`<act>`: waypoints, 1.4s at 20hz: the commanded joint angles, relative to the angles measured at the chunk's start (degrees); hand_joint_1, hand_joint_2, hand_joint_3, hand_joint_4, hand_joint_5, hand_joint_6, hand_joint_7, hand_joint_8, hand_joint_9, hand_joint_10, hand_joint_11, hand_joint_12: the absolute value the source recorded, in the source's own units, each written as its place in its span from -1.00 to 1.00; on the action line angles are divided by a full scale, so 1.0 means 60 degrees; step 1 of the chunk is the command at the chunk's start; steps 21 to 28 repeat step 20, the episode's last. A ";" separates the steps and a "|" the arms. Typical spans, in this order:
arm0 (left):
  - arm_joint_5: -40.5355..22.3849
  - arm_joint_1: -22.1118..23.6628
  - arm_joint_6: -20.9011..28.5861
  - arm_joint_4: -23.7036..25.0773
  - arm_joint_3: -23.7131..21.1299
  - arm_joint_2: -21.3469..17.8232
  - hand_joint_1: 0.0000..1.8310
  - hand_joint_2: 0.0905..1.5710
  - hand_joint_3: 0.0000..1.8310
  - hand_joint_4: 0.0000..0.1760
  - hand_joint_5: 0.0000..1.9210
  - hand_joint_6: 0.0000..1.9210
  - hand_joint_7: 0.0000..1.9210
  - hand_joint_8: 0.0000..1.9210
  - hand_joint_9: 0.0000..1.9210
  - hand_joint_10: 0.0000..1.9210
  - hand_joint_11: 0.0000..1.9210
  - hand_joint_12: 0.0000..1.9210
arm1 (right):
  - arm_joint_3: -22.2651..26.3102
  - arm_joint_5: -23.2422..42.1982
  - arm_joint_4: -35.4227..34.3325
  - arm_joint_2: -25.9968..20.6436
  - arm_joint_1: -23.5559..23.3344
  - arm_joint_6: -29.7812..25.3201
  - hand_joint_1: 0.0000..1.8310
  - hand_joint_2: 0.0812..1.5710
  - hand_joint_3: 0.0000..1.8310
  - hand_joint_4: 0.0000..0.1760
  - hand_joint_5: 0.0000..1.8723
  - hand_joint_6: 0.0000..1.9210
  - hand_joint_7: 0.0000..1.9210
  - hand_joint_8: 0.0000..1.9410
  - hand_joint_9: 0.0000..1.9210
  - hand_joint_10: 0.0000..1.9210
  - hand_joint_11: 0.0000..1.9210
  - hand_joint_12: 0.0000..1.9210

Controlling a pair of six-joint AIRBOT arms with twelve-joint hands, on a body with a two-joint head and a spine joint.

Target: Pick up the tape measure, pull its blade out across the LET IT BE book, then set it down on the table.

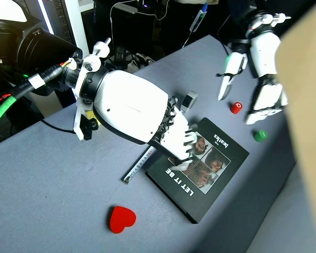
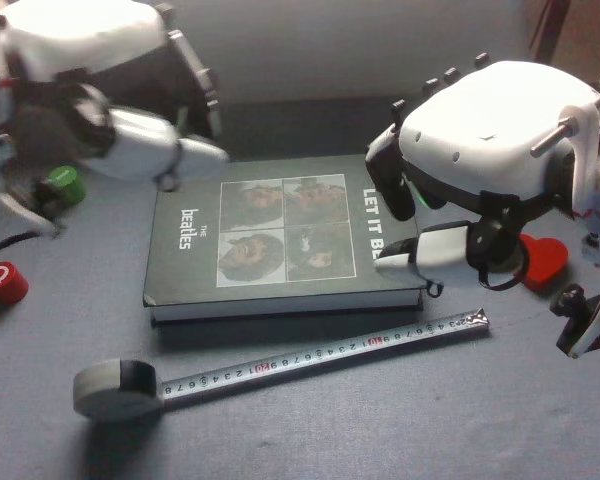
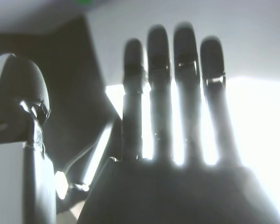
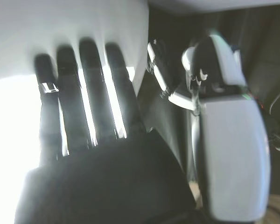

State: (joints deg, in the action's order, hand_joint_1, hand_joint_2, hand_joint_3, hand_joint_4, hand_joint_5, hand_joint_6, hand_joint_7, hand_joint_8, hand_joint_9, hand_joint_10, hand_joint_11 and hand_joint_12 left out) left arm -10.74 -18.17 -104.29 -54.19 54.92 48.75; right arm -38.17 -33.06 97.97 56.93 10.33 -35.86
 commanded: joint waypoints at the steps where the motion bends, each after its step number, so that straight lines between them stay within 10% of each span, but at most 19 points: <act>1: -0.1237 0.0136 -0.1050 -0.1120 -0.0109 0.0063 0.06 0.36 -1.00 -1.00 -0.08 0.74 -0.09 0.87 -0.08 0.91 -0.10 0.91 | 0.0035 -0.0211 0.0539 -0.0030 -0.0082 -0.0024 0.00 0.31 -1.00 -1.00 -0.29 0.89 -0.17 0.91 0.02 0.98 0.22 1.00; 2: -0.1807 0.0363 -0.3179 -0.3390 -0.0371 0.0196 0.06 0.36 -1.00 -1.00 -0.08 0.74 -0.09 0.87 -0.08 0.91 -0.10 0.91 | 0.0035 -0.0209 0.0539 -0.0030 -0.0084 -0.0024 0.00 0.31 -1.00 -1.00 -0.29 0.89 -0.17 0.91 0.02 0.98 0.22 1.00; 4: -0.2956 0.0540 -0.5698 -0.5906 -0.0909 0.0403 0.27 0.32 -1.00 -1.00 0.19 0.99 0.25 0.99 0.21 1.00 0.26 1.00 | 0.0035 -0.0206 0.0545 -0.0030 -0.0084 -0.0024 0.05 0.50 -1.00 -1.00 0.26 1.00 0.46 1.00 0.63 1.00 0.77 1.00; 5: -0.3636 0.0584 -0.5842 -0.6191 -0.1200 0.0444 0.20 0.34 -1.00 -1.00 0.34 1.00 0.43 1.00 0.41 1.00 0.43 1.00 | 0.0035 -0.0205 0.0545 -0.0030 -0.0084 -0.0024 0.01 0.61 -1.00 -0.52 0.33 1.00 0.52 1.00 0.66 1.00 0.82 1.00; 6: -0.4096 0.0588 -0.5911 -0.6458 -0.1423 0.0454 0.18 0.35 -1.00 -1.00 0.38 1.00 0.47 1.00 0.47 1.00 0.47 1.00 | 0.0035 -0.0205 0.0545 -0.0030 -0.0084 -0.0024 -0.01 0.64 -1.00 0.61 0.34 1.00 0.53 1.00 0.66 1.00 0.82 1.00; 7: -0.4684 0.0646 -0.5997 -0.6805 -0.1694 0.0453 0.15 0.38 -1.00 -0.09 0.40 1.00 0.50 1.00 0.53 1.00 0.53 1.00 | 0.0039 -0.0205 0.0545 -0.0030 -0.0083 -0.0024 -0.03 0.67 -1.00 0.98 0.34 1.00 0.52 1.00 0.65 1.00 0.80 1.00; 14: -0.7420 0.0827 -0.6981 -0.7720 -0.2549 0.0861 0.09 0.44 -0.99 0.39 0.39 1.00 0.50 1.00 0.57 1.00 0.58 1.00 | 0.0048 -0.0205 0.0556 -0.0030 -0.0069 -0.0022 0.00 0.68 -1.00 1.00 0.26 1.00 0.48 1.00 0.63 1.00 0.80 1.00; 28: -0.7627 0.0566 -0.6470 -0.7522 -0.2774 0.0988 0.07 0.46 -0.99 0.45 0.37 1.00 0.50 1.00 0.57 1.00 0.59 1.00 | 0.0047 -0.0149 0.0878 -0.0036 0.0003 -0.0051 0.04 0.67 -1.00 1.00 0.27 1.00 0.48 1.00 0.64 1.00 0.80 1.00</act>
